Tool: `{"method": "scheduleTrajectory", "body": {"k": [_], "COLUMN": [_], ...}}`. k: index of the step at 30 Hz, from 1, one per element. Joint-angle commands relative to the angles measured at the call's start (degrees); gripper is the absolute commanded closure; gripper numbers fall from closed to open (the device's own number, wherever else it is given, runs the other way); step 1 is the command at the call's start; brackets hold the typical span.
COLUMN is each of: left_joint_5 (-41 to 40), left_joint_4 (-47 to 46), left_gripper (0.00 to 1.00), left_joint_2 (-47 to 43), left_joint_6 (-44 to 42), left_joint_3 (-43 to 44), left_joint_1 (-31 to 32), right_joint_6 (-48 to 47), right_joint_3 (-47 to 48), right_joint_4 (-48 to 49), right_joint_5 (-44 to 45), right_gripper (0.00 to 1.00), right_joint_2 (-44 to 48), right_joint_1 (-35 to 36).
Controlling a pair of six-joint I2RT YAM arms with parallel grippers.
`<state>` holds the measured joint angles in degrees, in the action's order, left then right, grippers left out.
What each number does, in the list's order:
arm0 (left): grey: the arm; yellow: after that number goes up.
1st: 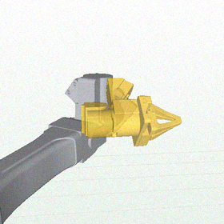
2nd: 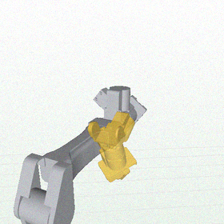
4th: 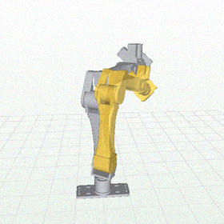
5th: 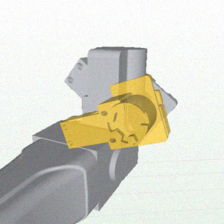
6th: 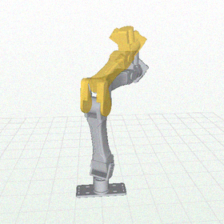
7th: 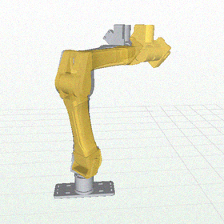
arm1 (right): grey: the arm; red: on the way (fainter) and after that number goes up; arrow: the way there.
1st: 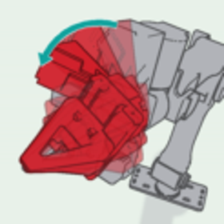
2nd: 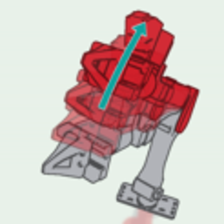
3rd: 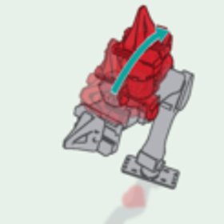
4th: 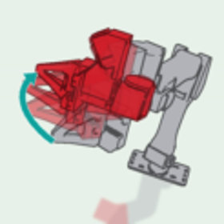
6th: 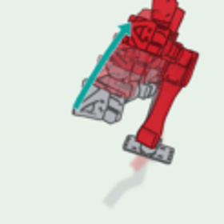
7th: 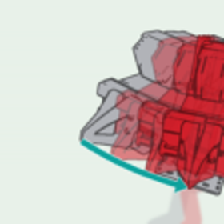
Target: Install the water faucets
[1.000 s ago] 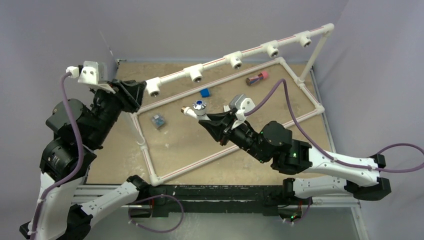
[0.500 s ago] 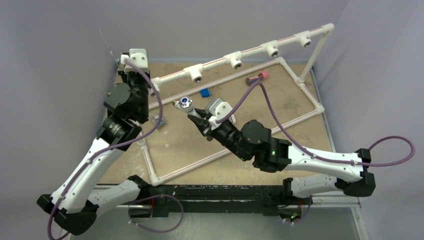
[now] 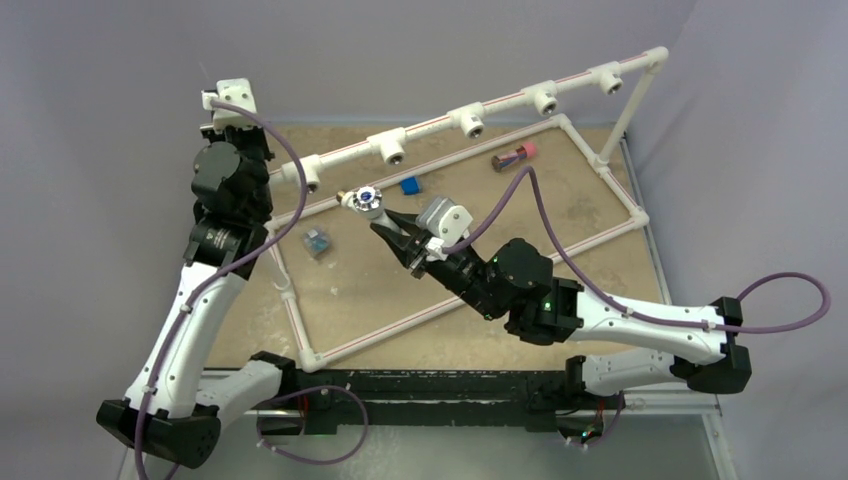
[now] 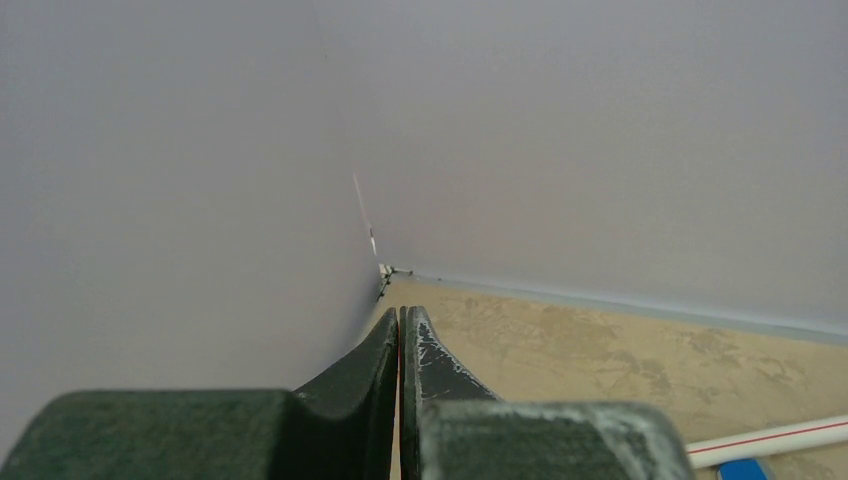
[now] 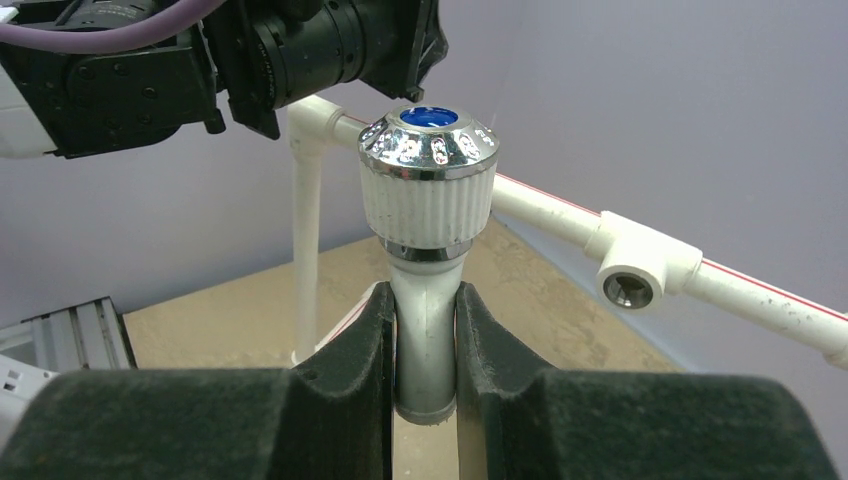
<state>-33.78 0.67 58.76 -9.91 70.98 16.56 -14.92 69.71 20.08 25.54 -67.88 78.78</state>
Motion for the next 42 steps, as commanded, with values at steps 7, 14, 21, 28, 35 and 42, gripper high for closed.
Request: {"method": "scheduleTrajectory", "body": {"k": [7,14,21,28,35,42], "left_joint_5": [10.90,13.16,15.29,14.56,14.80,15.53], "left_joint_4": [6.27,7.55,10.29,12.83,14.19,15.65], "left_gripper": [1.00,1.00,1.00,1.00,1.00,1.00], "left_joint_2": [-0.68,-0.24,-0.28,0.05,0.23,-0.58], "left_joint_6": [8.71,12.29,16.37,18.70,20.81,23.27], "left_joint_3": [-1.90,-6.01,-8.67,-8.83,-8.94,-8.66], "left_joint_1": [-7.82,-10.00,-10.76,-10.76,-10.76,-10.76], "right_joint_6": [-9.31,-18.36,-24.70,-34.42,-44.56,-43.46], "right_joint_3": [-0.55,-2.86,-4.38,-5.90,-6.01,0.19], "right_joint_4": [7.08,9.72,13.90,25.43,44.45,44.30], "right_joint_5": [-5.29,-7.15,-4.32,7.16,20.66,24.53], "right_gripper": [1.00,1.00,1.00,1.00,1.00,1.00], "right_joint_2": [-0.86,-2.02,-5.13,-10.20,-17.58,-23.19], "right_joint_1": [0.10,0.14,0.72,4.78,8.37,8.75]}}
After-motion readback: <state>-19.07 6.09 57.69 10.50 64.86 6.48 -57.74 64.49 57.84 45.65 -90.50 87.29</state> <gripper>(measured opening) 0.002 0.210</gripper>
